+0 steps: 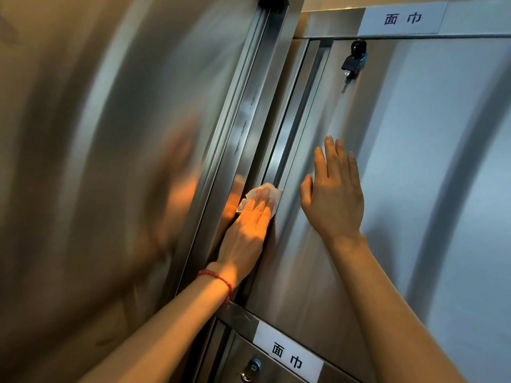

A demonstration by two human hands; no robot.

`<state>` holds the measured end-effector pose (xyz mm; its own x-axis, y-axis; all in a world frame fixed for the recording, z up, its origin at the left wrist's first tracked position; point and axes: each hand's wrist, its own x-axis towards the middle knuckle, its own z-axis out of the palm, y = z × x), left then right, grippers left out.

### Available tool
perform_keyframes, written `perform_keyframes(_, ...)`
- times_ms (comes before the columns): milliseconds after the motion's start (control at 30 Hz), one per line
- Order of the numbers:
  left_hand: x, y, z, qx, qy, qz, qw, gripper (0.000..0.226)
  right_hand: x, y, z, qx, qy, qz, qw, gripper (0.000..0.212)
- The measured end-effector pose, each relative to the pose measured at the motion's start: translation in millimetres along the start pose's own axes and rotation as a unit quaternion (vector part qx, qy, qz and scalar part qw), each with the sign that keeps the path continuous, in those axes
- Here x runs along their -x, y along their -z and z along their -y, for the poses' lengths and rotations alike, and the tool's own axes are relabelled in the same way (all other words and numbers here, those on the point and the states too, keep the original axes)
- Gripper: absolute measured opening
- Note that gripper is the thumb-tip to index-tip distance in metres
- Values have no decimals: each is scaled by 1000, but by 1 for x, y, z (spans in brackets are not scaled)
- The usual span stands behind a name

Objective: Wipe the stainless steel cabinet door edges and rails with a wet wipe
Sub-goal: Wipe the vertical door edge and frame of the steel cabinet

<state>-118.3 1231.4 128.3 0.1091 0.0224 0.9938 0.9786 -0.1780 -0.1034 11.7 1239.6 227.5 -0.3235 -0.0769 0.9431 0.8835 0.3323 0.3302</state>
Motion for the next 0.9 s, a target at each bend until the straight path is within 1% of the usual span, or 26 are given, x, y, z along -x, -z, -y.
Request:
perform_keyframes(67, -1, 2, 1, -2, -11, 0, 1000, 44, 0, 0, 0, 0, 1, 4, 1000, 47)
perform_keyframes(133, -1, 2, 2, -5, -17, -1, 1000, 45, 2, 0, 1, -2, 3, 4, 1000, 47)
perform_keyframes(233, 0, 3, 4, 1, -17, 19, 1000, 46, 3, 0, 3, -13, 1, 3, 1000, 46)
perform_keyframes(367, -4, 13, 5, 8, -29, 17, 999, 44, 11, 3, 7, -29, -1, 11, 1000, 46)
perform_keyframes(533, -4, 23, 8, 52, -21, 9, 998, 39, 27, 11, 16, -80, -21, 26, 996, 45)
perform_keyframes(667, 0, 32, 7, 51, -56, -14, 997, 37, 39, 19, 25, -104, -19, 62, 992, 45)
perform_keyframes(800, 5, 42, 5, 71, -55, -29, 996, 35, 51, 29, 35, -121, -23, 117, 985, 47)
perform_keyframes(900, 8, 50, 4, 88, -52, -22, 995, 32, 58, 37, 41, -144, -41, 145, 978, 46)
